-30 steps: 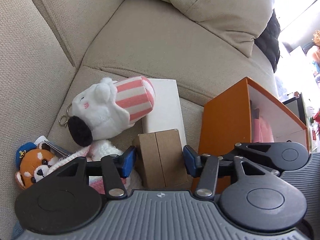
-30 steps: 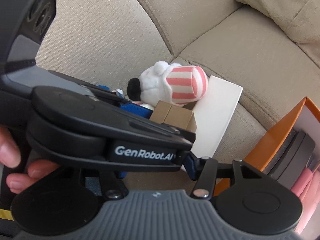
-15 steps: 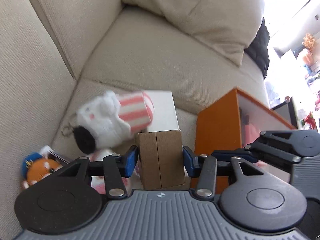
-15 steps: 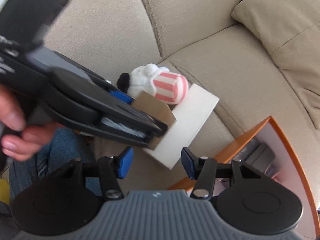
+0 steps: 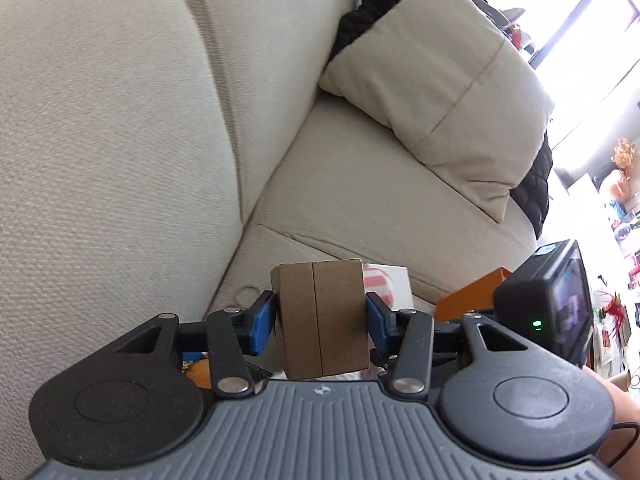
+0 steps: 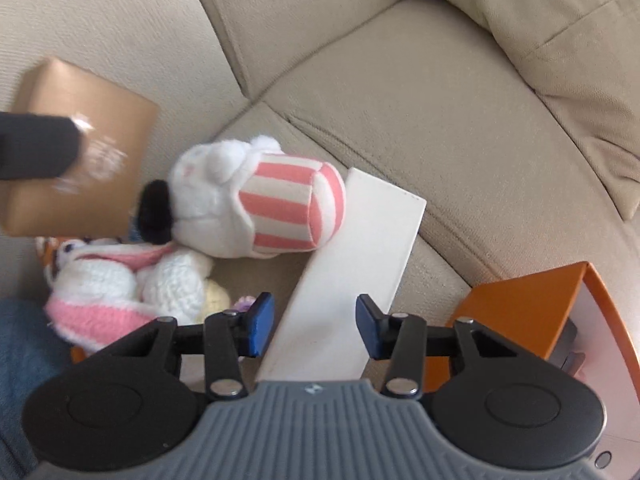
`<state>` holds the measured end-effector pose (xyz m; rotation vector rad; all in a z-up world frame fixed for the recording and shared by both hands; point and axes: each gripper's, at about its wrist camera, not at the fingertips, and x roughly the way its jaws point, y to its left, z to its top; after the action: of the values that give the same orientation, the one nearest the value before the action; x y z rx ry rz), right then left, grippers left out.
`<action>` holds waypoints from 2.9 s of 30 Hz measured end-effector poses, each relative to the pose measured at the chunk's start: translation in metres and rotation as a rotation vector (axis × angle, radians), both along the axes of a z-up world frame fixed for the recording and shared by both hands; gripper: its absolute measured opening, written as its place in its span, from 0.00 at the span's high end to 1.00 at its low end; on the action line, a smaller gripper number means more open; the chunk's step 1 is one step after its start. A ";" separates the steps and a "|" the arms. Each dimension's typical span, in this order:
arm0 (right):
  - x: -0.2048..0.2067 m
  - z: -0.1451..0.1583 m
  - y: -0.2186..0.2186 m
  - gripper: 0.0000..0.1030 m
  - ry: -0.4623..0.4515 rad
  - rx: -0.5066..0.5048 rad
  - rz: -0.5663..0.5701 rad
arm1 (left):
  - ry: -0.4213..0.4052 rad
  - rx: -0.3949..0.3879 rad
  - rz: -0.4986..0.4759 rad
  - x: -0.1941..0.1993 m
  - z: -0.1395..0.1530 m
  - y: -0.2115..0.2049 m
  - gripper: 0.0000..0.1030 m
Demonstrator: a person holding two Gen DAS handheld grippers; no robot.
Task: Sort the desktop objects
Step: 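Grasp the long white box with the right gripper while the left gripper holds the brown box, then carry the brown box and white box over the orange box with both grippers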
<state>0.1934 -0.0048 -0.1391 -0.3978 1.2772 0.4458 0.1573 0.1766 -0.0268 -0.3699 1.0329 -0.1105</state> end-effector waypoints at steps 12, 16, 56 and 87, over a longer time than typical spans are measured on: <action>0.002 -0.038 0.038 0.41 -0.131 -0.287 0.032 | -0.008 -0.074 -0.010 0.011 -0.012 0.017 0.46; 0.007 -0.030 0.033 0.46 -0.120 -0.268 0.020 | -0.005 -0.084 -0.010 0.010 -0.014 0.019 0.46; 0.010 -0.019 0.014 0.70 0.138 -0.005 -0.176 | 0.011 -0.098 -0.046 0.021 -0.031 0.002 0.46; -0.081 0.162 -0.177 0.70 -0.139 0.432 -0.281 | -0.150 -0.117 -0.361 0.001 0.057 -0.140 0.46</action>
<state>0.1126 -0.1821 0.0230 0.1133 1.0465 0.4322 0.1578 0.0363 0.0299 -0.2729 0.9378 -0.5175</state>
